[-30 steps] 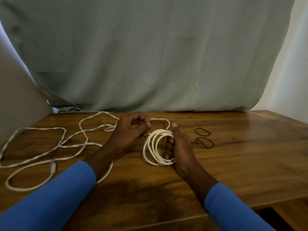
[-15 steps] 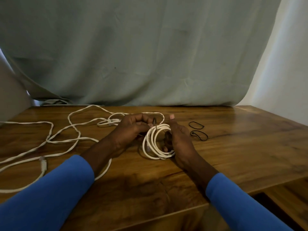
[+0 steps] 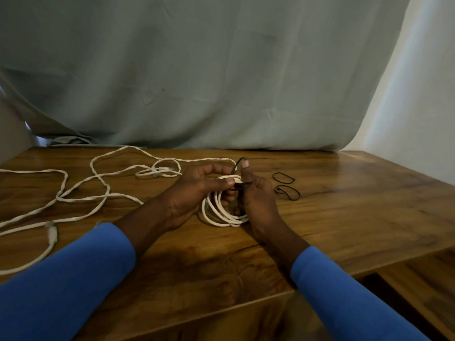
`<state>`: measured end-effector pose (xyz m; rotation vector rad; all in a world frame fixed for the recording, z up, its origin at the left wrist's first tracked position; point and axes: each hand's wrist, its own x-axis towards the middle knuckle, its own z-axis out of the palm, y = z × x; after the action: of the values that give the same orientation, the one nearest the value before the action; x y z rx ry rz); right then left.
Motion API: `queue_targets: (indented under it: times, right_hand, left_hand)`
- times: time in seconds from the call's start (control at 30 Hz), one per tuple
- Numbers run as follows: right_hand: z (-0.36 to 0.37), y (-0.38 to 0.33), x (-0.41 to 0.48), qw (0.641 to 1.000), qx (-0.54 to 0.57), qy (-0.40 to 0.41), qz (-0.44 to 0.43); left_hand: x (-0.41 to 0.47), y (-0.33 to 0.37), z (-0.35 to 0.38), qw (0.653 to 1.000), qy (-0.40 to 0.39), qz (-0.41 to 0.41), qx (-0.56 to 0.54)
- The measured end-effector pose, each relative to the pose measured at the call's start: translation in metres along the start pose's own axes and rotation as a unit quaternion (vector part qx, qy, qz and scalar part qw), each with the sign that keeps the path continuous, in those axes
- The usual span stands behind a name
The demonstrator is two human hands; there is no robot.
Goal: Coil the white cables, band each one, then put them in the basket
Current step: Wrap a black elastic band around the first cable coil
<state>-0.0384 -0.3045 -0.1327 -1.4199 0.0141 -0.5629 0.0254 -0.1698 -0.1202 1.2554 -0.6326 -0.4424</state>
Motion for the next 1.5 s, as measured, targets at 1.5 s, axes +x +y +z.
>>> queue_targets:
  times: [1.5]
  right_hand:
    - [0.017, -0.009, 0.01, 0.994, -0.023, -0.039, -0.102]
  left_hand:
    - [0.016, -0.019, 0.004, 0.918, 0.252, 0.224, 0.21]
